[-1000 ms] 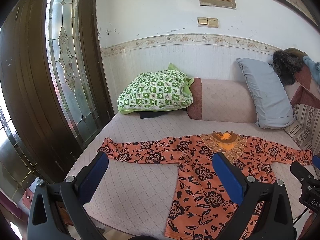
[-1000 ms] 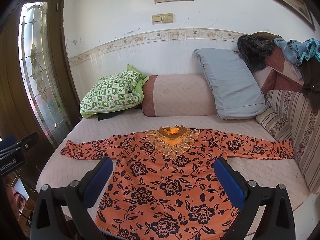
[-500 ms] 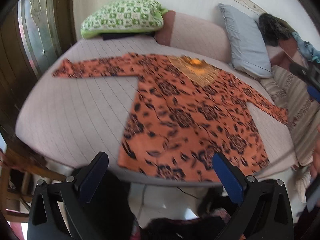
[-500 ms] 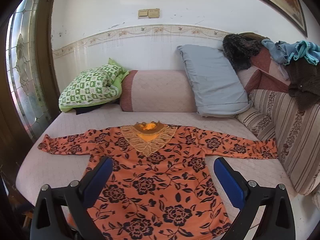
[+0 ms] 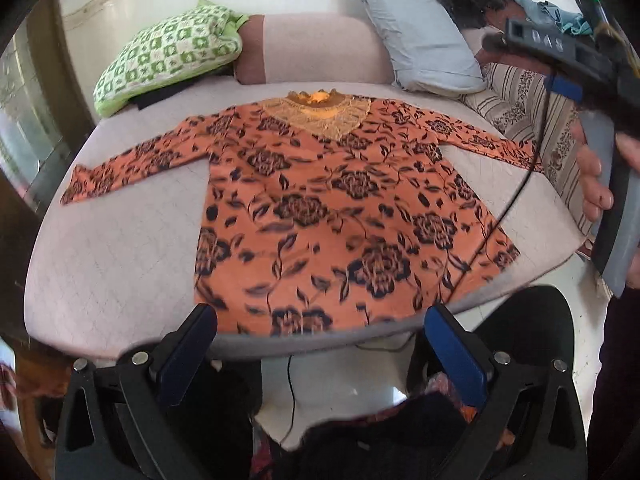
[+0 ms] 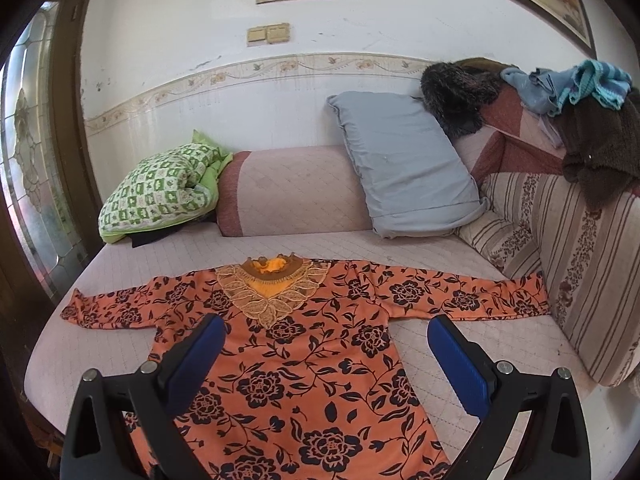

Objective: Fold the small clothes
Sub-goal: 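Move the right tool to the blouse sleeve nearest it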

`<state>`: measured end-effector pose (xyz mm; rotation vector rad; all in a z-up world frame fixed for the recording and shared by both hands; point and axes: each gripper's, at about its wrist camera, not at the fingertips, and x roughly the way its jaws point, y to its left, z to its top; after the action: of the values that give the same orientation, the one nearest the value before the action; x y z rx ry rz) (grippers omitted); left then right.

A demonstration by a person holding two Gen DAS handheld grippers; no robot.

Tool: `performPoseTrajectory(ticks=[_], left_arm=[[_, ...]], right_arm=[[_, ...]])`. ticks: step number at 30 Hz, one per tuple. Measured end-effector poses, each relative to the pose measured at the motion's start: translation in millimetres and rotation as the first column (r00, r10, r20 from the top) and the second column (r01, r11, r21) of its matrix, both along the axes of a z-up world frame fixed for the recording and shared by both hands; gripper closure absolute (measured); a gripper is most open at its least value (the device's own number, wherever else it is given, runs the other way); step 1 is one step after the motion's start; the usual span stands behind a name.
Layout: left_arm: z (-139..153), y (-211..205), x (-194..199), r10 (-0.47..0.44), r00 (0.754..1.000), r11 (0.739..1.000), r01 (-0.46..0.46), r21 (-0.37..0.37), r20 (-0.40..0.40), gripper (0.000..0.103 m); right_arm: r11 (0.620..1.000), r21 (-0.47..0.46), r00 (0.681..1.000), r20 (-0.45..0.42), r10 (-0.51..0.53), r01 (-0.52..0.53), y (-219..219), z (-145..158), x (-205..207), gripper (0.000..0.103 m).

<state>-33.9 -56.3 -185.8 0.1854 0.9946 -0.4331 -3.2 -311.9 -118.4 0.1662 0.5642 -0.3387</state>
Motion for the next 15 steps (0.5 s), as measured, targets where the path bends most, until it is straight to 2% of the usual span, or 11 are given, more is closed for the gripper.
performPoseTrajectory(ticks=[3,6,8,10,13,14,15], left_arm=[[-0.1,-13.4,32.1,0.051,0.995,0.999,-0.052,0.016,0.084,0.000],[-0.3,-40.1,86.4,0.091,0.975,0.994,-0.100,0.035,0.204,0.000],[-9.5,-62.0,124.8,0.102,0.972,0.991,-0.119,0.068,0.213,0.000],[-22.3,-84.6,167.4,0.136,0.969,0.985,-0.154,0.075,0.206,0.000],[-44.3,-115.3,215.8,0.201,0.965,0.972,-0.218,0.089,0.168,0.000],[-53.6,-123.4,227.9,0.202,0.968,0.971,-0.218,0.102,0.150,0.000],[-65.3,-131.3,237.5,0.189,0.973,0.973,-0.204,0.106,0.133,0.000]], right_arm=[[0.998,0.037,0.999,-0.009,-0.040,0.041,-34.9,-18.9,13.9,0.001],[0.985,0.095,0.989,-0.028,-0.145,0.147,-90.3,-47.6,30.8,0.001],[0.957,0.176,0.973,-0.039,-0.229,0.233,-138.0,-74.2,41.4,0.001],[0.910,0.252,0.944,-0.076,-0.321,0.330,-190.5,-107.7,53.3,0.001],[0.817,0.382,0.899,-0.119,-0.420,0.432,-272.8,-157.1,58.9,0.004],[0.764,0.441,0.877,-0.140,-0.459,0.470,-302.9,-174.2,55.9,0.006],[0.712,0.486,0.853,-0.161,-0.496,0.506,-329.2,-188.0,50.4,0.012]])
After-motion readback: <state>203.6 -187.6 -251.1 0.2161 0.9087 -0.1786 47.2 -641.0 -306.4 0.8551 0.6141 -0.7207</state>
